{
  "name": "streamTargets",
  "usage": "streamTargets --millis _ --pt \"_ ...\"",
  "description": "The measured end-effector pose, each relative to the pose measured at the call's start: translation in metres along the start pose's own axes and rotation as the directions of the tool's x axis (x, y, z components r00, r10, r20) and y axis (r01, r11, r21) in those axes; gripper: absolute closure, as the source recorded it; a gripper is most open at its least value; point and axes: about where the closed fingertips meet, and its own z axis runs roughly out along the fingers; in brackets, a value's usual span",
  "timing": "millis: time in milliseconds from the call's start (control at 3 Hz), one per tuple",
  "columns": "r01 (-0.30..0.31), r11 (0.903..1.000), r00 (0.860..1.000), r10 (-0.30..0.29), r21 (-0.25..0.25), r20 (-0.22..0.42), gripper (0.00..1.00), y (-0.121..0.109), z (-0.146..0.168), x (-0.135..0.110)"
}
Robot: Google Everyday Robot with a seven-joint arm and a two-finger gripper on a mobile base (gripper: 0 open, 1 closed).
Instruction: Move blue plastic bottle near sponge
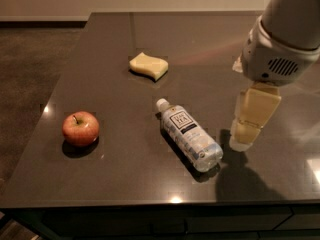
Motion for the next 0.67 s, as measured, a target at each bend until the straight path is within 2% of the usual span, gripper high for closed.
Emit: streamTargets --millis 333,667 --pt "-0.007 1.0 1.0 0.008 0.003 -0.02 0.0 0.02 0.02 -0.02" --pt "-0.047 0.9985 0.998 0.048 0.028 -0.042 0.0 0.025 0.042 -0.034"
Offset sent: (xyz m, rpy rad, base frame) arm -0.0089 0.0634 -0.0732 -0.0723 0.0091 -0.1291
